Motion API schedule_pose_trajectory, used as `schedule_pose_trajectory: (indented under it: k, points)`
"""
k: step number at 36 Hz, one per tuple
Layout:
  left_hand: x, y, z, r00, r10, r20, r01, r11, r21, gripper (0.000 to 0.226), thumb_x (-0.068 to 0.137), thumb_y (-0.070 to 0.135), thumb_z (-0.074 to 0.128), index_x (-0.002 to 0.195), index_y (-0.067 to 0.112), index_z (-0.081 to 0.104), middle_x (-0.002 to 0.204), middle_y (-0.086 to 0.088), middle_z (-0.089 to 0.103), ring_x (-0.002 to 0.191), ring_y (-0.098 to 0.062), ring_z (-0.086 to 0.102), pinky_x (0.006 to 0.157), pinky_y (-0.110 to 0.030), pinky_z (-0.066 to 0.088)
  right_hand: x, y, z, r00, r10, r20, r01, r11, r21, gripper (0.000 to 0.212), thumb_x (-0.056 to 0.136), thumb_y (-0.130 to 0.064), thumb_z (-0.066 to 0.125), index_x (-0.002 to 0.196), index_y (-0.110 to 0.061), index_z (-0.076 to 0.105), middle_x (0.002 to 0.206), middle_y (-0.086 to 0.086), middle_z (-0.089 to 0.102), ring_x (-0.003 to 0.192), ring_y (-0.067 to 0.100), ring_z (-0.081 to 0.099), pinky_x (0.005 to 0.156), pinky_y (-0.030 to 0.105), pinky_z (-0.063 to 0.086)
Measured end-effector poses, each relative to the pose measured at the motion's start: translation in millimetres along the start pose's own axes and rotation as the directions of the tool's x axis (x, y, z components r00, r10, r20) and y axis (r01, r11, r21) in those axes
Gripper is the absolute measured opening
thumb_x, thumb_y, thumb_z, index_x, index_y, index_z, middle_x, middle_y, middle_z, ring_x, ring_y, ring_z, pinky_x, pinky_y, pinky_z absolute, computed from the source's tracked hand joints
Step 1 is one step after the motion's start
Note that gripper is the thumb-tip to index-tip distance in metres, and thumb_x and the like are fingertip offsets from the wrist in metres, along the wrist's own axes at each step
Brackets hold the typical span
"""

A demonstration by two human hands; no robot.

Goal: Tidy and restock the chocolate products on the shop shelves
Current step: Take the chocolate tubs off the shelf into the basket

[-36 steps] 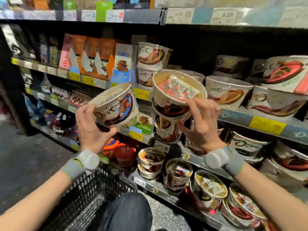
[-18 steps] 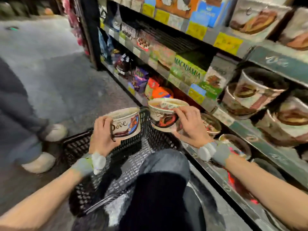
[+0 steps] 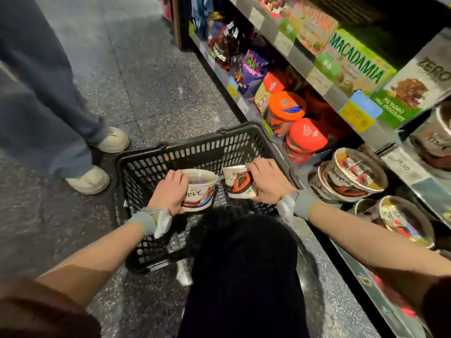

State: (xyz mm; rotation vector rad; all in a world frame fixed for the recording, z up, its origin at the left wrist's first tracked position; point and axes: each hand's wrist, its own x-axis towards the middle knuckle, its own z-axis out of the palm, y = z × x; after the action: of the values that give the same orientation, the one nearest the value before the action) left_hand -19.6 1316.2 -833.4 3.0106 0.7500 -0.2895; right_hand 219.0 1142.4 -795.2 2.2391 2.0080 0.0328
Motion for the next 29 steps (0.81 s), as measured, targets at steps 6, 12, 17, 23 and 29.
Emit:
schedule_pose_trajectory:
  k: [6,12,17,23,29]
  points:
    - [13.8,-1.1,31.1,1.000,-0.013,0.020,0.011,0.995,0.101,0.061,0.069,0.025,0.075,0.118,0.001,0.046,0.114,-0.016,0.048,0.107,-0.034,0.048,0.069,-0.040,0.050,28.0,-12.0,40.8,0.993,0.014,0.121,-0.007,0.998,-0.064,0.073,0.050,-0.051,0.080,0.105,-0.010,0.054,0.099,0.006,0.051,0.089,0.025,0.050,0.075,0.036,0.039]
    - [25.6,-11.4,64.5,0.995,-0.028,-0.099,0.044,0.984,0.170,0.031,0.066,0.006,0.068,0.083,0.008,0.042,0.073,-0.009,0.053,0.066,-0.027,0.056,0.036,-0.026,0.043,45.3,-22.6,56.9,0.983,0.023,0.181,-0.013,0.998,-0.061,0.066,0.057,-0.035,0.081,0.108,-0.006,0.050,0.106,0.011,0.049,0.095,0.029,0.048,0.079,0.039,0.038]
    - [26.5,-19.4,68.8,0.996,-0.018,0.090,0.010,0.996,0.084,0.092,0.033,0.039,0.089,0.100,0.004,0.037,0.096,-0.013,0.054,0.087,-0.031,0.054,0.052,-0.034,0.047,69.0,-21.8,65.5,0.975,-0.007,0.222,0.039,0.989,-0.144,0.063,0.042,-0.037,0.086,0.084,-0.009,0.050,0.085,0.008,0.049,0.074,0.024,0.045,0.062,0.032,0.030]
    - [36.2,-17.2,84.4,0.989,-0.074,0.132,0.071,0.997,0.023,0.099,0.015,0.042,0.089,0.094,0.010,0.038,0.088,-0.008,0.055,0.078,-0.025,0.056,0.050,-0.031,0.050,83.9,-17.9,77.8,0.966,-0.087,0.244,0.124,0.983,-0.138,0.066,0.028,-0.024,0.083,0.083,-0.004,0.052,0.082,0.013,0.050,0.071,0.027,0.049,0.062,0.031,0.028]
    - [42.4,-28.0,109.7,0.999,-0.030,-0.023,0.031,0.997,0.068,0.033,0.060,0.039,0.041,0.081,0.014,0.035,0.072,-0.003,0.049,0.062,-0.020,0.054,0.037,-0.023,0.045,88.9,-16.9,90.2,0.932,-0.056,0.359,0.119,0.981,-0.156,0.069,0.045,-0.022,0.084,0.102,0.000,0.052,0.101,0.015,0.050,0.089,0.030,0.049,0.071,0.035,0.034]
